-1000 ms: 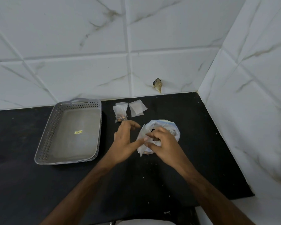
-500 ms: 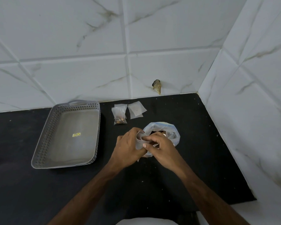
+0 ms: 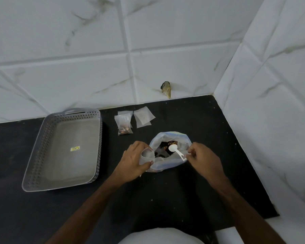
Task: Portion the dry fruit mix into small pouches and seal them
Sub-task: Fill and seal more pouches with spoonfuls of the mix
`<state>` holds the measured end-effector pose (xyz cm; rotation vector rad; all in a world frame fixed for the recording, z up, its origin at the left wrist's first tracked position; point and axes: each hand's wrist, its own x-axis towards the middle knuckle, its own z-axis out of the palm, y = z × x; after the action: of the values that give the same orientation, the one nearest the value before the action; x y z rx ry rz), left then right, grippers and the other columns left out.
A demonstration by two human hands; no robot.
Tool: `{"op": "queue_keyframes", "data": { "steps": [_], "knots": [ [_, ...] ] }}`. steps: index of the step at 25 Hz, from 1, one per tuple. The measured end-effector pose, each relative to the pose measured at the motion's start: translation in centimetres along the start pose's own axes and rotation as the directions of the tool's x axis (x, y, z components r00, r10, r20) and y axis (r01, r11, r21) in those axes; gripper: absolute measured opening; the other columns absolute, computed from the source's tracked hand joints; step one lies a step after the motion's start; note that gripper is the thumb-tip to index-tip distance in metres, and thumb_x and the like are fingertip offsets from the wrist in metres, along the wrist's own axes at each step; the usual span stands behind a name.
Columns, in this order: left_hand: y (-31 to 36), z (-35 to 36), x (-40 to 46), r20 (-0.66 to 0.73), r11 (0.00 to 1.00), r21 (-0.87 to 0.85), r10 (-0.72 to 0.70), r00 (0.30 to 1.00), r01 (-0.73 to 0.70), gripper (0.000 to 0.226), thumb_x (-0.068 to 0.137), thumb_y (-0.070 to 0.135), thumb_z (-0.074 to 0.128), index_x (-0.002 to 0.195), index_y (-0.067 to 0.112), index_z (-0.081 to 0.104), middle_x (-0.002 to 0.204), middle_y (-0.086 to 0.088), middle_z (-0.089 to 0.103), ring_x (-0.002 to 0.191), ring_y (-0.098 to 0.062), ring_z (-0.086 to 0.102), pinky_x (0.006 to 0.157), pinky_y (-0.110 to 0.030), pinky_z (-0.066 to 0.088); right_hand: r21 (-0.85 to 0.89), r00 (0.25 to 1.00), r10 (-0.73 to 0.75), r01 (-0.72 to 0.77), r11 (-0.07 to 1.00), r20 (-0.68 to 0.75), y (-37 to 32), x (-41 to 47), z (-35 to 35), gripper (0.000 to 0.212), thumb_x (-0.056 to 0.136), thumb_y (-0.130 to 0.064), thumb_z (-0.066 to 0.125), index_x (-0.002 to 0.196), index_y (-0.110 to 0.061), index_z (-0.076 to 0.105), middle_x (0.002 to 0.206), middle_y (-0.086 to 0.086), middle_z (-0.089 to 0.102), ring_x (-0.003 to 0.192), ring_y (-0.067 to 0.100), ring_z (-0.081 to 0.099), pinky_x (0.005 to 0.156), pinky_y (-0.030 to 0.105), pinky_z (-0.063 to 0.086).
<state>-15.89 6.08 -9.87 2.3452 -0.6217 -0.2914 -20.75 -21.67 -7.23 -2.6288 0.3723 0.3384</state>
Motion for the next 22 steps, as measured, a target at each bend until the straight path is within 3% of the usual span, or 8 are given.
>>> {"op": "queue_keyframes", "data": {
  "steps": [5,8,12,16,22],
  "knots": [
    [-1.0,1.1,1.2,-0.028,0.99,-0.129,-0.058,0.998,0.054,0.046,0.081,0.048,0.069,0.122,0.033,0.054,0.126,0.016,0.048,0.119,-0.006,0.051,0.097,-0.04,0.051,0.005,0.992,0.088,-0.089,0.996,0.091,-0.4,1.8,1.7,0.027,0.092,-0.048,0.068,0.105,-0.032,0.051,0.092,-0.009,0.063,0.081,0.006,0.063,0.078,0.035,0.058],
    [-2.5,1.0,0.9,-0.061,0.992,0.03,-0.122,0.991,0.124,0.049,0.085,0.043,0.072,0.128,0.031,0.051,0.129,0.013,0.05,0.118,-0.006,0.052,0.098,-0.044,0.049,0.015,0.986,0.116,-0.118,0.993,0.121,-0.4,2.3,2.2,0.032,0.089,-0.042,0.073,0.109,-0.03,0.05,0.095,-0.008,0.065,0.083,0.009,0.066,0.079,0.036,0.058],
    [-4.5,1.1,0.7,-0.012,0.901,0.189,-0.395,0.919,0.39,0.063,0.088,0.045,0.071,0.141,0.026,0.043,0.142,0.002,0.044,0.132,-0.018,0.044,0.109,-0.049,0.037,0.115,0.973,0.132,-0.156,0.981,0.191,0.0,2.7,2.6,0.036,0.084,-0.034,0.079,0.108,-0.033,0.052,0.092,-0.008,0.068,0.083,0.007,0.066,0.075,0.034,0.056],
    [-5.8,2.0,0.1,-0.01,0.829,0.323,-0.479,0.878,0.457,0.073,0.089,0.053,0.066,0.149,0.024,0.037,0.145,-0.003,0.038,0.132,-0.025,0.04,0.108,-0.049,0.037,0.208,0.971,0.096,-0.142,0.968,0.217,0.2,2.6,2.5,0.022,0.088,-0.029,0.076,0.107,-0.027,0.067,0.09,-0.013,0.069,0.085,0.003,0.066,0.08,0.03,0.055],
    [-6.7,2.3,-0.1,0.002,0.82,0.307,-0.508,0.861,0.483,0.097,0.081,0.058,0.073,0.158,0.026,0.023,0.15,-0.003,0.028,0.136,-0.028,0.032,0.111,-0.051,0.033,0.346,0.981,0.06,-0.123,0.93,0.186,0.0,2.5,1.4,0.005,0.094,-0.019,0.069,0.097,-0.022,0.07,0.093,-0.009,0.068,0.09,0.006,0.065,0.074,0.023,0.049]
  ]
}}
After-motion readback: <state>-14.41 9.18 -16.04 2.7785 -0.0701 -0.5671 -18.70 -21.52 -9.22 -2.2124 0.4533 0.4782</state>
